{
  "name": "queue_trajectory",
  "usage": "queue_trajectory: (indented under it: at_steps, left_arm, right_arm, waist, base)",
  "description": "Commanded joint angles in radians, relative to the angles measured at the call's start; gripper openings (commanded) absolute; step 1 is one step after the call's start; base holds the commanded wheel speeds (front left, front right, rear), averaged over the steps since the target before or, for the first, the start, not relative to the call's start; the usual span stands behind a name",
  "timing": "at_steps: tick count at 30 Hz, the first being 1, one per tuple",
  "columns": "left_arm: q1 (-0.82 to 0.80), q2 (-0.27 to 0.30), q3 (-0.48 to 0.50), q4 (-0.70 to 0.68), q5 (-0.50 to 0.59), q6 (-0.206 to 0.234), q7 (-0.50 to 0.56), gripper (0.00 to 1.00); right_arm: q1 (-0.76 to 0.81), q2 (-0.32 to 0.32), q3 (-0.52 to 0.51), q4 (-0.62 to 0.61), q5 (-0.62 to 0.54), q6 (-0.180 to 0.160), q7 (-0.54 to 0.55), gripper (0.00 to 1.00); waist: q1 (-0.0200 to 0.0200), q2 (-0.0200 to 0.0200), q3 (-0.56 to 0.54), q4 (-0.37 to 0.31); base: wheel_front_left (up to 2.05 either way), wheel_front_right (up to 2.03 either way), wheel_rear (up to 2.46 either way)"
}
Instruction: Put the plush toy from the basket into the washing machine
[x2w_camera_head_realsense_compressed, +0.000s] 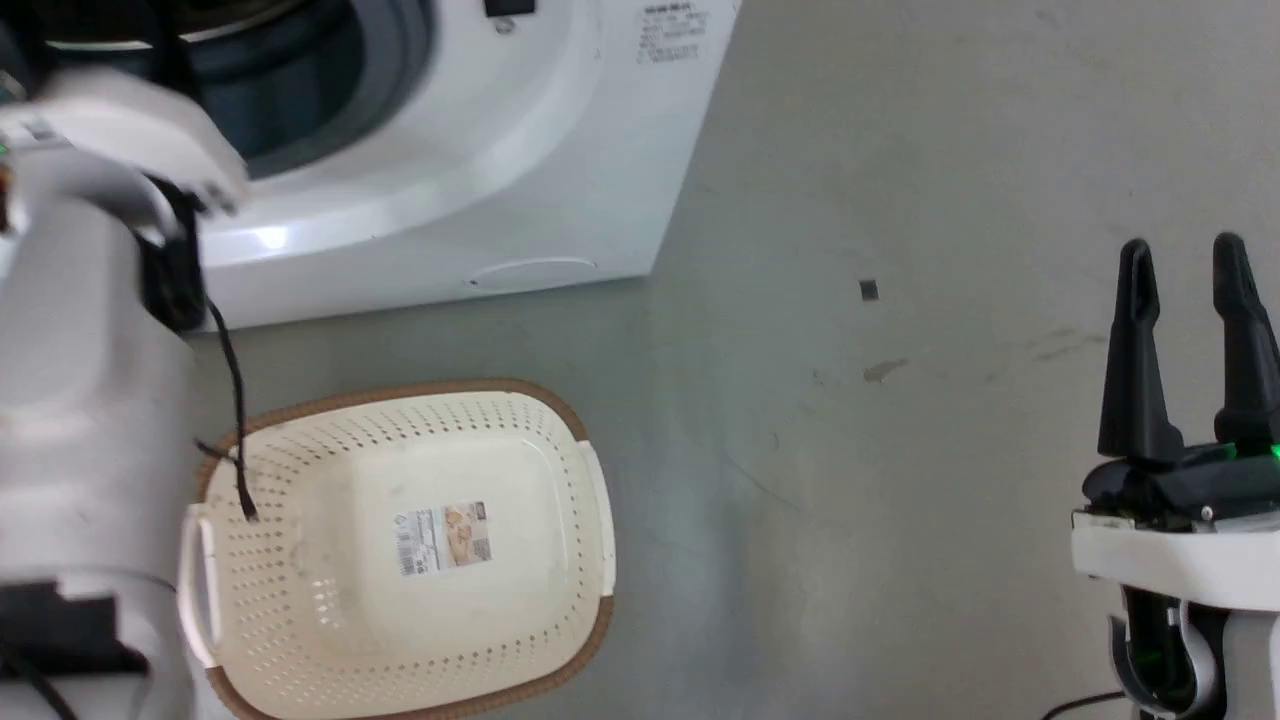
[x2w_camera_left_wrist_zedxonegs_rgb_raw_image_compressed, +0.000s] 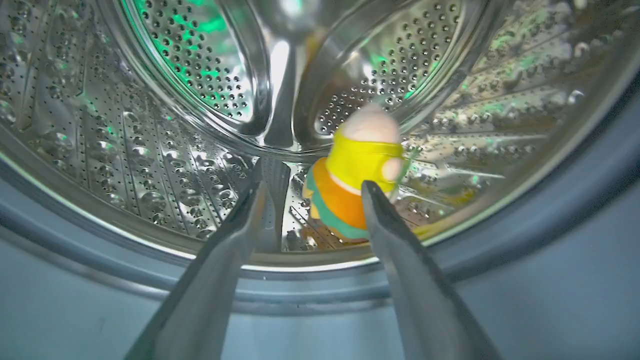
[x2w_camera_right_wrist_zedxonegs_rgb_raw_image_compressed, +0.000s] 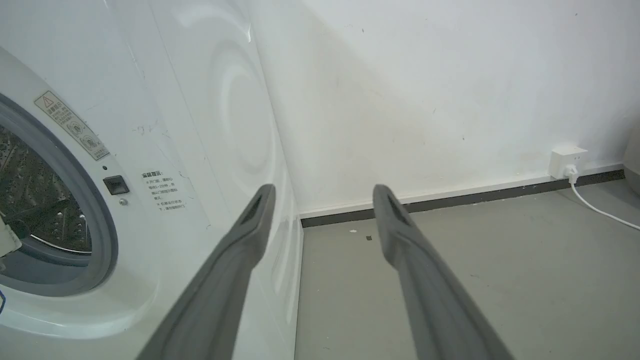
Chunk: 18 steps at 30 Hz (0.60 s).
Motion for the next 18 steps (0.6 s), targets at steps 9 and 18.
queue_trajectory:
  at_steps: [9, 18]
  left_arm:
    - [0.315, -0.069, 0.007, -0.277, 0.07, 0.012, -0.005, 1.0]
    - [0.658, -0.16, 0.015, -0.545, 0.126, 0.032, -0.005, 1.0]
  right_arm:
    - [0.093, 0.0, -0.009, 0.031, -0.037, -0.001, -0.004, 1.0]
    - [0.16, 0.0, -0.018, 0.065, -0.051, -0.001, -0.004, 1.0]
  waist:
    - [0.0, 0.0, -0.185, 0.094]
    - [0.0, 0.0, -0.305, 0.145]
  base:
    - [0.0, 0.0, 0.0]
    - [0.0, 0.0, 0.0]
